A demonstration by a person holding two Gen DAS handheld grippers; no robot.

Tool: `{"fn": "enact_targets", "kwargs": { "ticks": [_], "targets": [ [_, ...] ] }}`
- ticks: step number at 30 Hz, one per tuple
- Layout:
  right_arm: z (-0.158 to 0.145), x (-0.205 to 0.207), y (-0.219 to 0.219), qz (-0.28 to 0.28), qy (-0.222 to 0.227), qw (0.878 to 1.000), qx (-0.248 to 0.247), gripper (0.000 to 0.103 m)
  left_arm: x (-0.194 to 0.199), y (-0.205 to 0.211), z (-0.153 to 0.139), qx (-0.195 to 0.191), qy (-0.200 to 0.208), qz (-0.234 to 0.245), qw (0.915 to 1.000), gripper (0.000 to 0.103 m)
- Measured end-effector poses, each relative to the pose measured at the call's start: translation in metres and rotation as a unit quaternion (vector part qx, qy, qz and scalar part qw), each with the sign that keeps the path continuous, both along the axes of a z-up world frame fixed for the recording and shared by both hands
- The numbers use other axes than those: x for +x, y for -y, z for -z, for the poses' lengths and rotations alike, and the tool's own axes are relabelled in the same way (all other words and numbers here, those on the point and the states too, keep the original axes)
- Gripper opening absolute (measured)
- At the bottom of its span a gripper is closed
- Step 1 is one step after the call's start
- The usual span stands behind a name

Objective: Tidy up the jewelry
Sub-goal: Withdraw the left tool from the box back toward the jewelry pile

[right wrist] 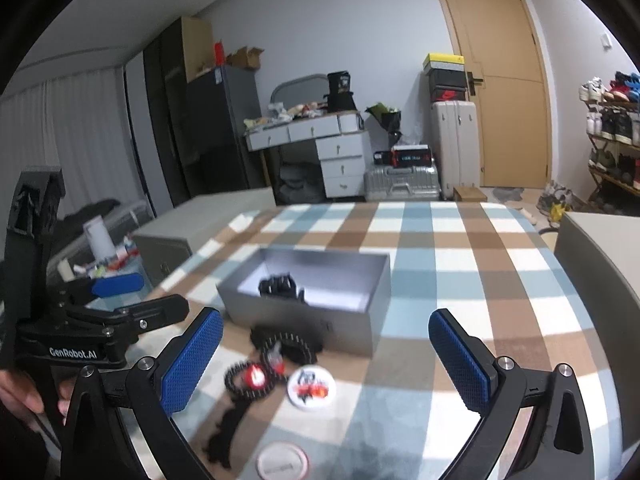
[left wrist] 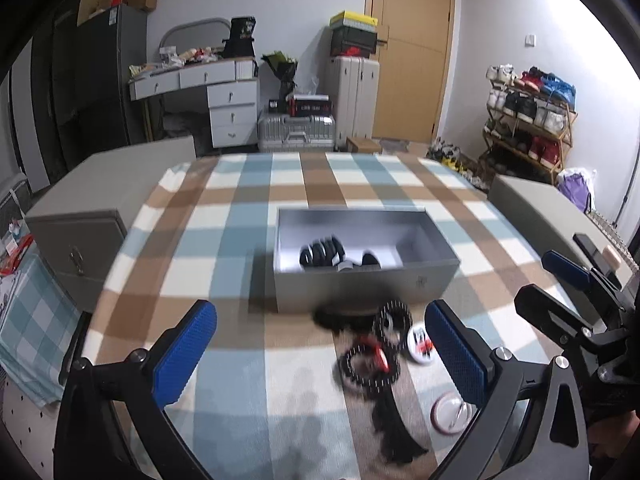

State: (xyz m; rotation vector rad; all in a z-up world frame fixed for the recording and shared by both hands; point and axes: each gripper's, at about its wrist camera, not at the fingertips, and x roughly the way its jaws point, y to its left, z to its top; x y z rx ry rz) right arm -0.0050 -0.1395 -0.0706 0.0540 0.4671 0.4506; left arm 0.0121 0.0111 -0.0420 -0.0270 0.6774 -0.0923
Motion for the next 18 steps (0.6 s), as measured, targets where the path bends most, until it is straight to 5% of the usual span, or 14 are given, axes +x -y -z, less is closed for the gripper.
{"fn": "enact_targets", "kwargs": {
  "ticks": [13,18],
  "targets": [
    [0.038,-0.011,0.018,0.022,-0.052,0.998,-0.014,0.103,-0.017,0.007,0.049,-0.029,-0.104,0.032,0.9937,0.102],
    [0.042,-0.013,0.022,0.024,-0.06,0.998,-0.014,0.103,-0.021,0.028,0.057,0.003,-0.128,0.066,0.9895,0.102]
  ]
}}
